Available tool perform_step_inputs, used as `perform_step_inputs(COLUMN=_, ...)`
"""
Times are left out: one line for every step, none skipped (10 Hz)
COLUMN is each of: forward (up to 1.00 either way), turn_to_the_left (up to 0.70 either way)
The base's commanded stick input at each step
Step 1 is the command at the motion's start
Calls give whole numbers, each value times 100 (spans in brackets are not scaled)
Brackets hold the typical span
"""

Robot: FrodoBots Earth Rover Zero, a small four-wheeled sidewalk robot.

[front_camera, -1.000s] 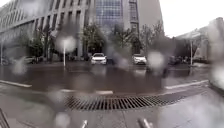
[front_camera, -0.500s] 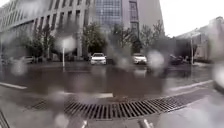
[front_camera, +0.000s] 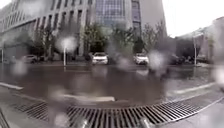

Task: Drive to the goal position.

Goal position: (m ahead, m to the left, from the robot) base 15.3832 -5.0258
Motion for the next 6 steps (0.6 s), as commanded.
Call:
perform_step_inputs(forward=45, turn_to_the_left=27)
perform_step_inputs(forward=45, turn_to_the_left=27)
perform_step_inputs(forward=45, turn_to_the_left=27)
perform_step_inputs(forward=45, turn_to_the_left=27)
perform_step_inputs(forward=45, turn_to_the_left=27)
perform_step_inputs(forward=45, turn_to_the_left=27)
